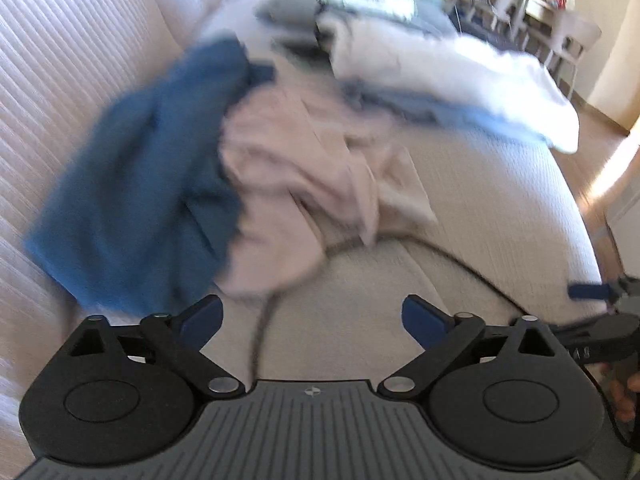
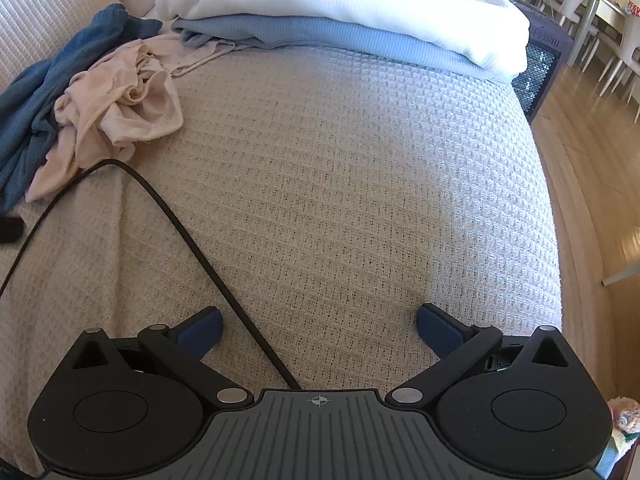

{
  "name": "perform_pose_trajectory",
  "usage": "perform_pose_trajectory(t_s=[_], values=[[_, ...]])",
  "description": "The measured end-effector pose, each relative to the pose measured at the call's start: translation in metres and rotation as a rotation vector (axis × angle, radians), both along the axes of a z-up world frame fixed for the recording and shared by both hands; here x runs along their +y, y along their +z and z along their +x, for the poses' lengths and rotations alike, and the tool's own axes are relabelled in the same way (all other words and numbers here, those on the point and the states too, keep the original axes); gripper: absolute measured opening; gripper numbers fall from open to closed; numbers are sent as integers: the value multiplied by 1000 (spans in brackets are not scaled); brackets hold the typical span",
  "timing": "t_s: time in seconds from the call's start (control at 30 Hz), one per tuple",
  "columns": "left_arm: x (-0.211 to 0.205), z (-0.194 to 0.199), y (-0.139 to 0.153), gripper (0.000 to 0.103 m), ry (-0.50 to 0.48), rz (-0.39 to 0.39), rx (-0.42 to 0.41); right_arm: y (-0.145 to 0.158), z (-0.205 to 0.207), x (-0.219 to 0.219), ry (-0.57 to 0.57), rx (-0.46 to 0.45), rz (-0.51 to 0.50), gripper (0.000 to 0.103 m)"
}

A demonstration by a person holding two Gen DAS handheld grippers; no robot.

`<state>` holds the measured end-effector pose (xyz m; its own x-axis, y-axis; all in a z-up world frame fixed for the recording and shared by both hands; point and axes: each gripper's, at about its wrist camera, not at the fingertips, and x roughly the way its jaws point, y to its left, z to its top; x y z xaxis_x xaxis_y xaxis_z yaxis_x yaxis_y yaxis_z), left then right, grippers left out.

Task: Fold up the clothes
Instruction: 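Grasp the dark blue sweater with the left gripper and lift it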

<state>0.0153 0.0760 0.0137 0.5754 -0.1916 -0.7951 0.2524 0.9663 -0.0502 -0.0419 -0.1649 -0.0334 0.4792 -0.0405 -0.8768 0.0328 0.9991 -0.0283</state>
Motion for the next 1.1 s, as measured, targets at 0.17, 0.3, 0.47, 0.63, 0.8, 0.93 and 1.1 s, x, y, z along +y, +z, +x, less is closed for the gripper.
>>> perform_pose_trajectory(t_s=[0.17,0.3,0.47,0.63,0.8,0.93,1.1], values=[[16,10,23,91,33,85,-166,0,0,1,3,-2,-6,103],[21,43,23,79,49,139,-182,0,1,1,5,-5,-10,103],[24,87,13,62,90,186,-144,0,3,2,3,-9,-14,103],[26,118,9,61,96,216,-151,-2,6,3,5,-12,-21,103],[23,135,-3,56,106,243,-143,-4,9,3,6,-16,-28,103],[20,144,-13,52,115,261,-137,-4,9,1,5,-18,-29,103],[19,138,-3,22,118,253,-148,-5,11,1,7,-21,-31,103]])
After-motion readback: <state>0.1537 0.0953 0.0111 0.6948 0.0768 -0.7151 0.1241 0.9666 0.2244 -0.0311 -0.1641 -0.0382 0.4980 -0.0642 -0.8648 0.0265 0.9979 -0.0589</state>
